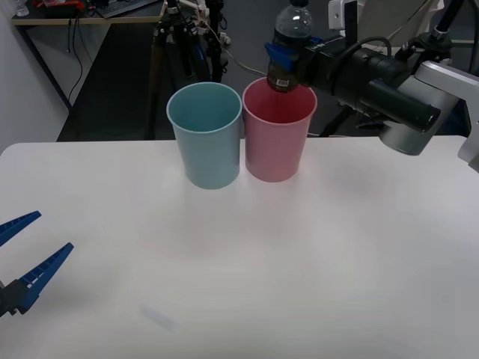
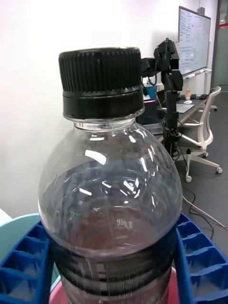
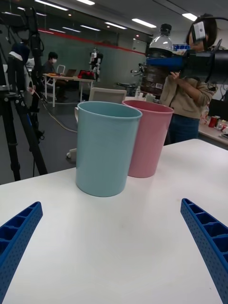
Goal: Grasp the object on the table and drop it into the matching bin: aluminum can to the light blue bin, PET bottle to the pink bin.
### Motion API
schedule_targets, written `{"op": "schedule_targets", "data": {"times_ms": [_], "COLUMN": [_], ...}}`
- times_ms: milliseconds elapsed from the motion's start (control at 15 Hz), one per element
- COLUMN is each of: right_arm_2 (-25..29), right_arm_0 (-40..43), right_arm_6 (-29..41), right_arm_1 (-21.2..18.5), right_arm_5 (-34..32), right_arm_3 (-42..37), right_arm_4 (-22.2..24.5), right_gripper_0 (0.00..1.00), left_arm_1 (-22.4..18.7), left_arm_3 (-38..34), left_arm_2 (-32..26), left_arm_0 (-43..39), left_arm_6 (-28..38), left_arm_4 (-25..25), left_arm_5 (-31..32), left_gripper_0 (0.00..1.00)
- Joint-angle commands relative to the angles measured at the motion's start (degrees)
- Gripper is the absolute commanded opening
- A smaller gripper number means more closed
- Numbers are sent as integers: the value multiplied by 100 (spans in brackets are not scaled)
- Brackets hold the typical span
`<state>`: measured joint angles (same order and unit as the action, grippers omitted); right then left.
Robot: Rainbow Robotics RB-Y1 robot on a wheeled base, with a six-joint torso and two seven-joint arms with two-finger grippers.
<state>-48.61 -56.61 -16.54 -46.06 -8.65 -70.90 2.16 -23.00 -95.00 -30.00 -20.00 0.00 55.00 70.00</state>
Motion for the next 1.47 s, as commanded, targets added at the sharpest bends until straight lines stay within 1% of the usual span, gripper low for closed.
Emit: {"op": "schedule_targets", "data": {"times_ms": [67, 600, 867, 933, 1067, 1133, 1267, 1400, 1467], "right_arm_2": [1, 27, 36, 36, 45, 36, 62, 203, 247], "right_arm_0": [-17, -17, -8, 9, 150, 238, 466, 791, 932], "right_arm_6": [19, 1, -25, -51, -139, -192, -333, -737, -755], "right_arm_1": [0, 0, -96, -184, -457, -589, -923, -1230, -1441], "right_arm_5": [-14, -85, -234, -278, -296, -304, -489, -656, -717], "right_arm_3": [-3, -20, -55, -135, -504, -662, -1013, -1391, -1646], "right_arm_4": [4, 4, 4, -40, -321, -383, -594, -840, -910], "right_gripper_0": [100, 100, 100, 100, 100, 100, 100, 100, 100], "left_arm_1": [0, 0, 0, 0, 0, 0, 0, 0, 0], "left_arm_3": [0, 0, 0, 0, 0, 0, 0, 0, 0], "left_arm_2": [0, 0, 0, 0, 0, 0, 0, 0, 0], "left_arm_0": [0, 0, 0, 0, 0, 0, 0, 0, 0], "left_arm_6": [0, 0, 0, 0, 0, 0, 0, 0, 0], "left_arm_4": [0, 0, 0, 0, 0, 0, 0, 0, 0], "left_arm_5": [0, 0, 0, 0, 0, 0, 0, 0, 0], "left_gripper_0": [100, 100, 100, 100, 100, 100, 100, 100, 100]}}
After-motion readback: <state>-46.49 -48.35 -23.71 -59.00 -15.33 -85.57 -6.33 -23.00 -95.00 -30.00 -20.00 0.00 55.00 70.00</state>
